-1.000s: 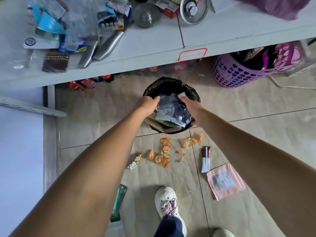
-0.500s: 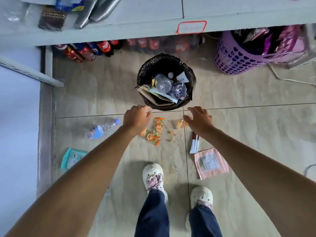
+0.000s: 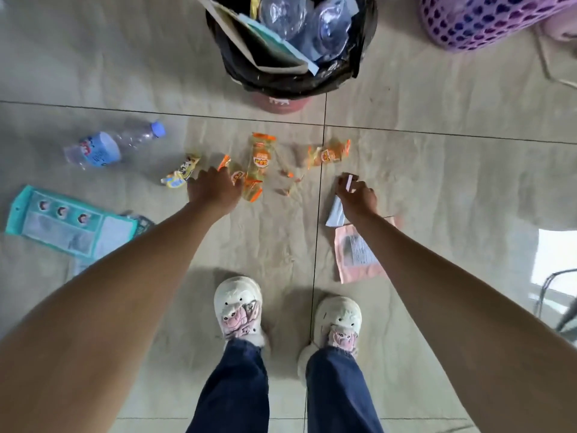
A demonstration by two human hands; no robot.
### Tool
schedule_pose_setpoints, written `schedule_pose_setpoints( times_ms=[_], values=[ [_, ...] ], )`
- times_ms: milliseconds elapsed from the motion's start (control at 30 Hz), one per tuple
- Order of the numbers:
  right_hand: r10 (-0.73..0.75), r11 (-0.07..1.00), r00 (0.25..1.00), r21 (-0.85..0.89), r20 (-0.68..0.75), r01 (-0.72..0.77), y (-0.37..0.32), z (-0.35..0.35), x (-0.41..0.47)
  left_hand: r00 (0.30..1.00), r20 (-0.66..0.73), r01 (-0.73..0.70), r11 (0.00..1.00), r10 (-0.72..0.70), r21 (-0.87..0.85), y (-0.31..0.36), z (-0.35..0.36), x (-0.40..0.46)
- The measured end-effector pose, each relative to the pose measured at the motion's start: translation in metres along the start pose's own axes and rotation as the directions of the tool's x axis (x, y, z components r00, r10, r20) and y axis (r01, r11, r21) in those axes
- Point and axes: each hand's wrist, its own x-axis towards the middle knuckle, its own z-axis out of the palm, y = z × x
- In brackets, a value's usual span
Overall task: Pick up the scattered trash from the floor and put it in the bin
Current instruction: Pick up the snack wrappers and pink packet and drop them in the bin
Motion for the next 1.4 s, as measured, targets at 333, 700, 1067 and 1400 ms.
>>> schedule_pose_setpoints(
  times_ms=[333,700,1067,1400],
  values=[
    [0.190,0.982,0.958,0.050,-0.216,-0.184,0.044,0.083,0.083,0.904,0.067,0.407,0.799,-0.423,-0.442,0.016,0.067,0.080],
    [-0.388,0.890,0.915,-0.302,-0.110,0.342,0.051,0.057,0.117,0.938,-0.172,0.196,0.869,-0.302,-0.454,0.053,0.084,0.117],
    [-0.696,0.527,0.712,-0.607,0.094,0.595,-0.017,0.036,0.131,0.938,-0.295,-0.013,0.831,-0.183,-0.557,0.003,0.068,0.094],
    [-0.594,0.643,0.801,-0.558,0.068,0.524,-0.023,0.055,0.127,0.914,-0.301,0.171,0.932,-0.271,-0.318,-0.091,0.052,0.106]
  ],
)
